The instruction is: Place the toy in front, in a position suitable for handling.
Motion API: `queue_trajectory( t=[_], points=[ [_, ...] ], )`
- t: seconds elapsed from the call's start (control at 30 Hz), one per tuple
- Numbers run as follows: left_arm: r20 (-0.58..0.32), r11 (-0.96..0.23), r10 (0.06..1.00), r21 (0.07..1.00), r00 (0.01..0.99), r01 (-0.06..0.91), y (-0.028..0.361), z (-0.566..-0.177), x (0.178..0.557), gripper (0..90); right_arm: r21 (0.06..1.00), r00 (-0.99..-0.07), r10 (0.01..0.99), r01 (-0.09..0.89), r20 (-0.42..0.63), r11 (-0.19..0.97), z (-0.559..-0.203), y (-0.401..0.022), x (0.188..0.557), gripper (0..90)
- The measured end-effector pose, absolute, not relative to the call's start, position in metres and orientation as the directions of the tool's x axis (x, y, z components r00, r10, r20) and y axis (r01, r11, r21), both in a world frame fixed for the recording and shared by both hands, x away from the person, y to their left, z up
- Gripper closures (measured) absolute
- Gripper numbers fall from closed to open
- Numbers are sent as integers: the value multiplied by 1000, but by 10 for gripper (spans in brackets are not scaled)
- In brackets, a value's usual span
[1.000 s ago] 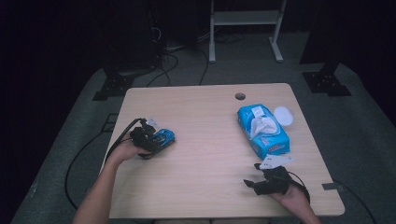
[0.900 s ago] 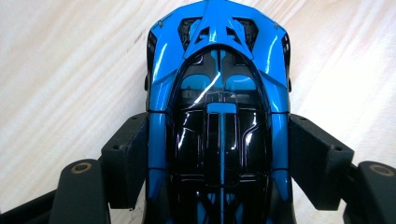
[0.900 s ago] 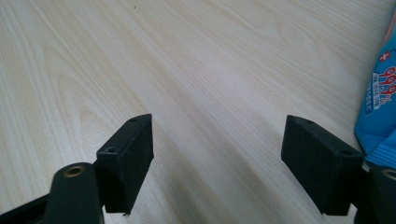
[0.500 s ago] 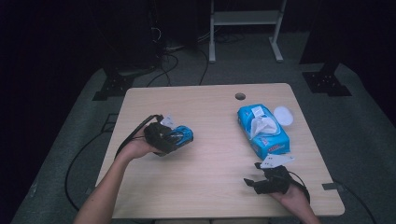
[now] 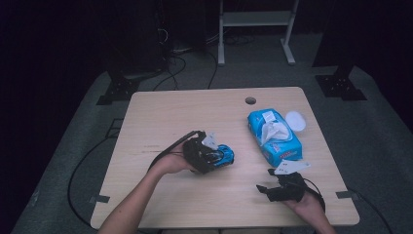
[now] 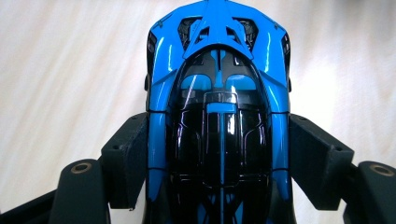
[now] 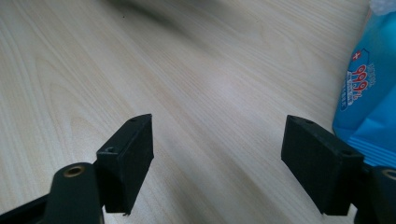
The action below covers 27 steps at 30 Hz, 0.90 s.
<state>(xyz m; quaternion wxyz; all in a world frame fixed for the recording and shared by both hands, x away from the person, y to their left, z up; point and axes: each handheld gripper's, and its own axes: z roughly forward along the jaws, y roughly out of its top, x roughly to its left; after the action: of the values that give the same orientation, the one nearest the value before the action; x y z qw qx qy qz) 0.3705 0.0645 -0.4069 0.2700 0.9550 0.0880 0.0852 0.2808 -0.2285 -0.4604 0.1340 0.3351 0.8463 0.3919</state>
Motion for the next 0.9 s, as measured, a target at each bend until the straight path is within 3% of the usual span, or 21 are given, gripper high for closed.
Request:
queue_trajectory(
  t=[0.27, 0.9],
  points=[
    [87, -858, 148, 506, 985, 84, 39, -423, 359, 283, 753, -735, 677, 467, 38, 465, -461, -230, 281, 243],
    [14, -873, 118, 478, 993, 97, 28, -447, 352, 283, 752, -740, 672, 461, 32, 471, -462, -229, 282, 243]
  ],
)
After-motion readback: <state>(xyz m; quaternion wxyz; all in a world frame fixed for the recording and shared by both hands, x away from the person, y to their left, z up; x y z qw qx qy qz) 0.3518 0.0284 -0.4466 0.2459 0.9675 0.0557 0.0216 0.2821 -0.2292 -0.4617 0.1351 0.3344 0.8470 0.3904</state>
